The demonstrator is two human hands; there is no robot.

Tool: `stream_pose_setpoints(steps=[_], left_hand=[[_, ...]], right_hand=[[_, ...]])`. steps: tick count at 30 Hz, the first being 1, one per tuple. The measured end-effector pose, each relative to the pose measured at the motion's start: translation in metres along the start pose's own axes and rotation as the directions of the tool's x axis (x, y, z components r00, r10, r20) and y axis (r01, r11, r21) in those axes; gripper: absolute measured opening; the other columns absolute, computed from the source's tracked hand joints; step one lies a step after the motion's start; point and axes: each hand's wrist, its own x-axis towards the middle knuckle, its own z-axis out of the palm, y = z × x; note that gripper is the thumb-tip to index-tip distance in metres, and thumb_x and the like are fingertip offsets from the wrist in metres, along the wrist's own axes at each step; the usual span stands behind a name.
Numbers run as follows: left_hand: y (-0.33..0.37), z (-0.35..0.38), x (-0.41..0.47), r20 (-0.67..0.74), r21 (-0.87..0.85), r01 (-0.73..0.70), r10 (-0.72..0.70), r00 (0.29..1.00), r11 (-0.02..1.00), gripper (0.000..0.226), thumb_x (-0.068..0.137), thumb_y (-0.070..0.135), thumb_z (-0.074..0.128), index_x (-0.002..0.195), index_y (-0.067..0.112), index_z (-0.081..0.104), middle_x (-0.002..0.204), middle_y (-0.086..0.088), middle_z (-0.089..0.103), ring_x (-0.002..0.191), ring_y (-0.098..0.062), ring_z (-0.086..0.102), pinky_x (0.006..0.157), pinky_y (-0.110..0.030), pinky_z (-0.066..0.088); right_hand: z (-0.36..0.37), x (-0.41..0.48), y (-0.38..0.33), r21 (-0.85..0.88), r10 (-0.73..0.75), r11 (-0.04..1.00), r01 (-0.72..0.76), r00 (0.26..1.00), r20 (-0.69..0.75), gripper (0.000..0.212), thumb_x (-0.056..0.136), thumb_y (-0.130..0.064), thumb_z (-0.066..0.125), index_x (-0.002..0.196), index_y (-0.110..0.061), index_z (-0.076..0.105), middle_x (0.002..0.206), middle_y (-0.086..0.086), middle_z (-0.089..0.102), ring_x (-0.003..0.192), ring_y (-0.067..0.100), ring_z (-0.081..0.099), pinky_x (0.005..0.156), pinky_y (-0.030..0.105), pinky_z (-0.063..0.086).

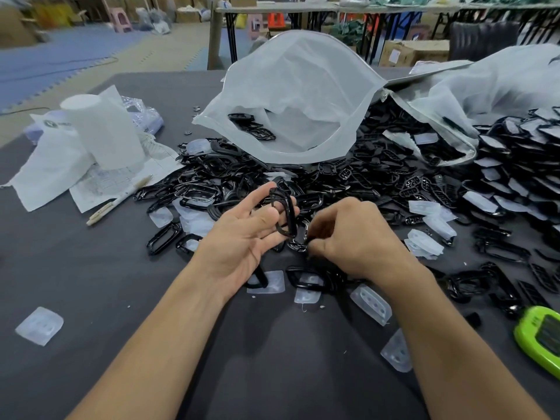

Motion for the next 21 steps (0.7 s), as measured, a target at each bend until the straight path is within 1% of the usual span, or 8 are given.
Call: stream_pose_setpoints(steps=[2,4,5,8,11,14,16,21], left_hand=[[0.001,-0.001,-0.001,0.044,-0.031,0.019,-0.018,0.999,0.999,0.067,0.084,0.001,0.063,0.148,0.011,0.048,0.122,-0.017,0.074,0.11,-0.027,0.074,0.083,-0.037,0.062],[0.002,-0.002,-0.001,0.096,-0.066,0.039,-0.032,0.995,0.997,0.068,0.085,-0.002,0.063,0.15,0.013,0.046,0.131,-0.019,0.069,0.114,-0.028,0.073,0.085,-0.038,0.062],[0.002,-0.003,-0.001,0.119,-0.08,0.044,-0.035,0.992,0.996,0.069,0.086,-0.005,0.064,0.15,0.014,0.046,0.134,-0.018,0.067,0.117,-0.028,0.071,0.087,-0.04,0.062],[0.002,-0.005,-0.002,0.172,-0.067,0.018,-0.007,0.985,0.998,0.068,0.083,-0.013,0.064,0.144,0.016,0.056,0.123,-0.014,0.071,0.12,-0.028,0.069,0.095,-0.045,0.06],[0.001,-0.004,-0.002,0.167,0.047,-0.057,0.049,0.985,0.997,0.058,0.078,-0.022,0.061,0.122,0.013,0.073,0.112,-0.011,0.074,0.108,-0.028,0.073,0.091,-0.039,0.061],[-0.001,-0.002,-0.002,0.111,0.148,-0.146,0.13,0.985,0.978,0.054,0.077,-0.031,0.052,0.113,0.004,0.071,0.109,-0.014,0.073,0.094,-0.026,0.074,0.085,-0.031,0.062],[-0.002,-0.002,-0.001,0.077,0.176,-0.179,0.168,0.983,0.968,0.052,0.077,-0.034,0.049,0.111,0.001,0.07,0.106,-0.015,0.074,0.092,-0.027,0.074,0.083,-0.03,0.061],[0.0,-0.001,0.0,-0.084,0.123,-0.203,0.214,0.973,0.971,0.058,0.082,-0.03,0.052,0.073,0.02,0.08,0.098,-0.008,0.079,0.084,-0.026,0.07,0.084,-0.036,0.049]], right_hand=[[-0.002,0.002,-0.001,0.386,0.03,0.923,-0.006,0.998,-0.056,0.01,0.078,-0.017,0.085,0.08,-0.026,0.082,0.068,-0.012,0.074,0.064,-0.001,0.066,0.063,0.013,0.049],[-0.004,0.002,-0.004,0.778,0.07,0.627,-0.046,0.998,0.003,0.013,0.084,-0.003,0.08,0.084,-0.016,0.081,0.073,-0.004,0.076,0.062,0.003,0.065,0.057,0.013,0.047],[-0.004,0.001,-0.006,0.867,0.076,0.49,-0.089,0.995,0.059,0.012,0.087,-0.001,0.077,0.088,-0.012,0.079,0.079,0.002,0.077,0.065,0.006,0.065,0.055,0.015,0.047],[-0.002,-0.001,-0.011,0.948,0.064,0.249,-0.2,0.98,0.19,0.008,0.092,-0.004,0.07,0.093,-0.01,0.076,0.086,0.009,0.076,0.072,0.013,0.065,0.055,0.02,0.047],[-0.002,-0.001,-0.012,0.962,0.007,0.058,-0.267,0.964,0.267,0.01,0.092,-0.006,0.065,0.093,-0.007,0.075,0.081,0.009,0.075,0.066,0.014,0.069,0.053,0.02,0.052],[-0.001,-0.001,-0.012,0.955,0.007,-0.025,-0.296,0.955,0.297,0.015,0.097,0.004,0.056,0.099,-0.003,0.069,0.081,0.011,0.076,0.068,0.019,0.075,0.056,0.02,0.057],[0.001,0.0,-0.012,0.958,0.025,-0.027,-0.286,0.958,0.287,0.016,0.097,0.008,0.055,0.097,-0.003,0.068,0.079,0.012,0.076,0.069,0.021,0.076,0.056,0.021,0.058],[0.003,0.002,-0.012,0.966,0.06,0.015,-0.258,0.965,0.257,0.014,0.089,0.006,0.065,0.089,-0.006,0.073,0.079,0.011,0.076,0.065,0.019,0.075,0.056,0.021,0.058]])
